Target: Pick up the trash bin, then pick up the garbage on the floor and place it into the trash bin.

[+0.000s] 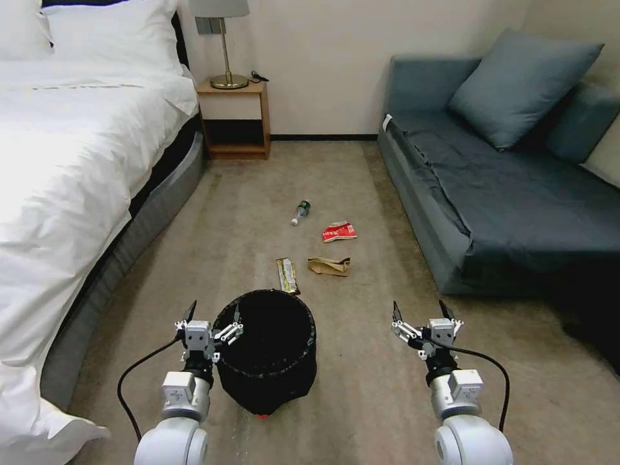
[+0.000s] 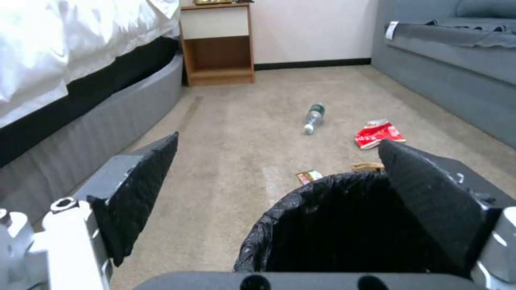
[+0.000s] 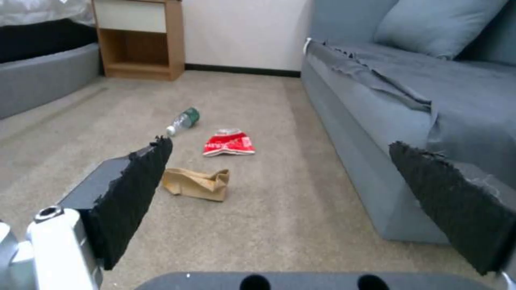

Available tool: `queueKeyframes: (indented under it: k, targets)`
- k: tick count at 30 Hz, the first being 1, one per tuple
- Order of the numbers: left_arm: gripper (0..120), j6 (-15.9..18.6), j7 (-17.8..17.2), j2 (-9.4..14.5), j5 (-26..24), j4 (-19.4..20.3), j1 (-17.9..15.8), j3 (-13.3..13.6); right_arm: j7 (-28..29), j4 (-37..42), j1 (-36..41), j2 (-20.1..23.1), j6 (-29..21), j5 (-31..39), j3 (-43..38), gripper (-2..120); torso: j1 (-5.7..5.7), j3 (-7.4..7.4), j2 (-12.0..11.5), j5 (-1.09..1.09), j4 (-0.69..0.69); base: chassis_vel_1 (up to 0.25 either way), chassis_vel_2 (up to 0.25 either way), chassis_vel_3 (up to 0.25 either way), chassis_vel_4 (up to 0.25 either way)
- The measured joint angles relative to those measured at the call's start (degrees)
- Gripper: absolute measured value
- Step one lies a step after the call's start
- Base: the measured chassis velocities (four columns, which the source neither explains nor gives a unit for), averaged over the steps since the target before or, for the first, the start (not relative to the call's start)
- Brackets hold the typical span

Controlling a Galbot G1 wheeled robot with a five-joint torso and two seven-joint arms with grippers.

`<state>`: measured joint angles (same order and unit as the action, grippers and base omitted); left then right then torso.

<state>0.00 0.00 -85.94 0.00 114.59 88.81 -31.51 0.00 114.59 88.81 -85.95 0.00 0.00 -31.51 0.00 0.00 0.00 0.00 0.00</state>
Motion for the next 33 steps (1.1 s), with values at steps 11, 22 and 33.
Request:
queueKeyframes:
  k: [11,22,33]
  targets:
    - [100,0.0,0.0,0.0,0.0,0.0,0.0,0.0,0.0,0.0,0.0,0.0,0.0,0.0,0.0,100,0.0,0.0,0.0,0.0,0.0,0.0,0.0,0.0,0.0]
    - [100,0.0,0.0,0.0,0.0,0.0,0.0,0.0,0.0,0.0,0.0,0.0,0.0,0.0,0.0,100,0.0,0.0,0.0,0.0,0.0,0.0,0.0,0.0,0.0]
    - [100,0.0,0.0,0.0,0.0,0.0,0.0,0.0,0.0,0.0,0.0,0.0,0.0,0.0,0.0,100,0.0,0.0,0.0,0.0,0.0,0.0,0.0,0.0,0.0]
